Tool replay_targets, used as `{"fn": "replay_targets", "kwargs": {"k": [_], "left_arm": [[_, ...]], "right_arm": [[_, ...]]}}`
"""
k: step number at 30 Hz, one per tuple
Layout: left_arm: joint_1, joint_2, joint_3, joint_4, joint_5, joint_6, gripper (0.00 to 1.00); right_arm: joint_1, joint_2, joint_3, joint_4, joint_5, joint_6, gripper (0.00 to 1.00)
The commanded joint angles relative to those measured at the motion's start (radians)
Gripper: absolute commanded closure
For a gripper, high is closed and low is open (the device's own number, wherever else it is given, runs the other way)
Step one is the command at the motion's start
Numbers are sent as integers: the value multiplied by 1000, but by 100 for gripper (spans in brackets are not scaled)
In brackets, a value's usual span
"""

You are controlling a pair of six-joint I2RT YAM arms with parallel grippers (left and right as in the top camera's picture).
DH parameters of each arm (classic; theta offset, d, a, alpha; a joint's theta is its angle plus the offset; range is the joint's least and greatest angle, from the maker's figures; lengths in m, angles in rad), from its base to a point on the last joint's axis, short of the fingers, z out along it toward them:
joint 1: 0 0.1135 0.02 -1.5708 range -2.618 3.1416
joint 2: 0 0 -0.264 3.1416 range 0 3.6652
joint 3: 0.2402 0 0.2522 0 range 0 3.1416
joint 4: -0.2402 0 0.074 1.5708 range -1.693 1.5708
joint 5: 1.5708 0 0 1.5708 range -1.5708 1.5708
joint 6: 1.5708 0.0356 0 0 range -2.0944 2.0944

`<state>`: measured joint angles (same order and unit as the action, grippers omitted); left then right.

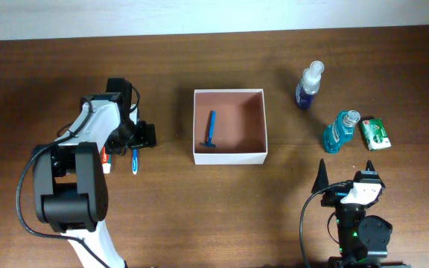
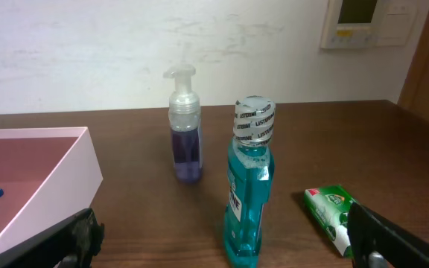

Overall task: Pack container
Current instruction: 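Lower the left gripper and close it on the toothbrush handle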

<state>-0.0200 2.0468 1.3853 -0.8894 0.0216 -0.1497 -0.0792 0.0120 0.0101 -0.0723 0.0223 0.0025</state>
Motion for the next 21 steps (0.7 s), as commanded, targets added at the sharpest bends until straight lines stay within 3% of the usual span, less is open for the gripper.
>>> {"fn": "replay_targets", "kwargs": {"k": [1, 8, 21], "left_arm": [[3, 8, -29, 8, -3, 13, 7], [3, 8, -29, 12, -3, 13, 11], [3, 8, -29, 14, -3, 12, 75]], "right_arm": [[-6, -6, -5, -8, 9, 2, 2], [-6, -6, -5, -8, 9, 2, 2], [-6, -6, -5, -8, 9, 2, 2]]}}
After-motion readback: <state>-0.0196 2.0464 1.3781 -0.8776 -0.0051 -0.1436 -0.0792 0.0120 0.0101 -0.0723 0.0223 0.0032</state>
